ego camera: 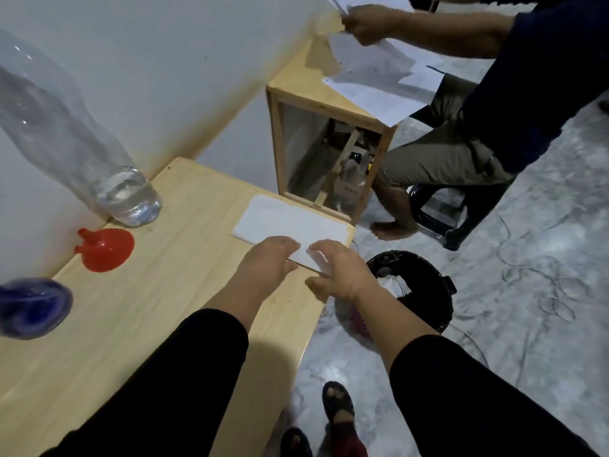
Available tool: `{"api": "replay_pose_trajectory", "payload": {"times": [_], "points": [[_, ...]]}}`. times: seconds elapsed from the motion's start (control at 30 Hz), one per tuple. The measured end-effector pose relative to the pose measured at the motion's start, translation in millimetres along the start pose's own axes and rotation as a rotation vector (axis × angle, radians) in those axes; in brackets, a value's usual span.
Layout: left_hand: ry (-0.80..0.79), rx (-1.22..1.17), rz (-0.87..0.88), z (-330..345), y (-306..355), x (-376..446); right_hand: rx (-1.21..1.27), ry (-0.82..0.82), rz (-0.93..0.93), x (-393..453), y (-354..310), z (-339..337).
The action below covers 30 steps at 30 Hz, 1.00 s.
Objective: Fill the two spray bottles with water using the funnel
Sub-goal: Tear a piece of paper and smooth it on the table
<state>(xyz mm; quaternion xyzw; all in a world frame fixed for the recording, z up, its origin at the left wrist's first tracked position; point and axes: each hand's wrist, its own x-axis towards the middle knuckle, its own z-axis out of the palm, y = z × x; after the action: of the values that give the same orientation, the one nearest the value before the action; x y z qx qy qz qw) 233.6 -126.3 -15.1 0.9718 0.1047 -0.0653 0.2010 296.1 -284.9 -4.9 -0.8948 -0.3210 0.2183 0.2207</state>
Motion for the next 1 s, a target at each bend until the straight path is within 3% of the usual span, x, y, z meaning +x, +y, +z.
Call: {"api": "replay_pose_trajectory", "payload": {"times": [0.53, 0.7, 1.0], "points": [[0.104, -0.012, -0.063, 1.5, -1.2, 6.6, 0.111, 0.157, 0.072, 7.4, 0.0, -3.8], [0.202, -0.014, -0.159, -13.9, -11.2, 0.5, 0.062, 0.254, 0.028, 11.3, -7.8, -26.7], [0.538, -0.039, -0.318, -105.4, -68.6, -33.3, -0.024, 0.177, -0.218, 65.8, -108.5, -62.9]]}}
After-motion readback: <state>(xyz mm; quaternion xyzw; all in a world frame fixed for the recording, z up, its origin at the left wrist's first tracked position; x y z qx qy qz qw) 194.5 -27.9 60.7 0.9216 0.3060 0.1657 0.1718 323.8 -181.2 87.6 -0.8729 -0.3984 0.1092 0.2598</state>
